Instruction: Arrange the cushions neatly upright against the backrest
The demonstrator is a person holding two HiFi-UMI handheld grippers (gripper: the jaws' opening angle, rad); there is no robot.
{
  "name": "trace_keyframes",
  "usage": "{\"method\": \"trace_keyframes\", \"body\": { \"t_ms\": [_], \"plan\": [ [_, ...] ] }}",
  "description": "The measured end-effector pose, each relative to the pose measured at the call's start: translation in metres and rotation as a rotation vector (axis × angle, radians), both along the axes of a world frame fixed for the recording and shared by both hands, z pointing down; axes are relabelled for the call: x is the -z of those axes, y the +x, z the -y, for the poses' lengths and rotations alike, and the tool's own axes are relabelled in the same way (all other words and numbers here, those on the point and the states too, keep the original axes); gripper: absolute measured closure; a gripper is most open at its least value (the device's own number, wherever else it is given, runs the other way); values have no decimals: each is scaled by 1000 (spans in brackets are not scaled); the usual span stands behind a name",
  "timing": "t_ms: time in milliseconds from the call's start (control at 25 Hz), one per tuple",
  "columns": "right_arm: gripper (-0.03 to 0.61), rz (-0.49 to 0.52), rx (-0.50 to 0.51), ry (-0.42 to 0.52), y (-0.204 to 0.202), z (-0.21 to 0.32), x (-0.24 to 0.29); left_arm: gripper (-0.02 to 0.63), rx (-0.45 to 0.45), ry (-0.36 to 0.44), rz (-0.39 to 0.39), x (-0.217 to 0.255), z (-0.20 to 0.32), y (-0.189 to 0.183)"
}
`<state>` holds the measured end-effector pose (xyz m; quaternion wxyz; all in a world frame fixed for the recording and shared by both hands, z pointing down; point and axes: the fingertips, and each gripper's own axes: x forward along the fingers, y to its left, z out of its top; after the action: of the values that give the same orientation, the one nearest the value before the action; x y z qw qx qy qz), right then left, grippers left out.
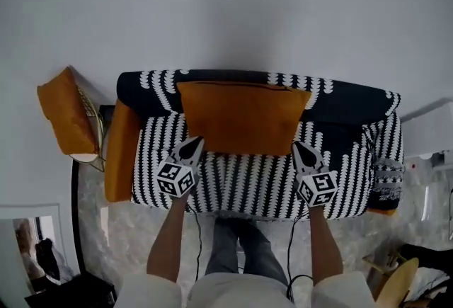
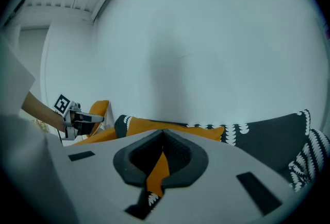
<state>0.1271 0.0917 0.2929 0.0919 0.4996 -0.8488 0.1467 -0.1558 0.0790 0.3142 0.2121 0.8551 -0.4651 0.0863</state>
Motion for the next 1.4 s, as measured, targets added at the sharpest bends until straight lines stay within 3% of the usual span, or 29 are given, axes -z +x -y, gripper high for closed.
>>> {"method": "trace_keyframes", "body": {
  "t_ms": [320,520,960,1400],
  "plan": [
    [549,52,29,58,-13,-79,69,584,-93,92,37,80,-89,60],
    [549,53,60,83,-31,-138,95,584,-129,137,44,108,-151,74],
    [551,-9,73,154,-87,-287,130,584,-153,178,6,130,-286,42],
    [551,52,40,169,-126,-396,146,584,-163,232,5,154,-391,7]
  ]
}}
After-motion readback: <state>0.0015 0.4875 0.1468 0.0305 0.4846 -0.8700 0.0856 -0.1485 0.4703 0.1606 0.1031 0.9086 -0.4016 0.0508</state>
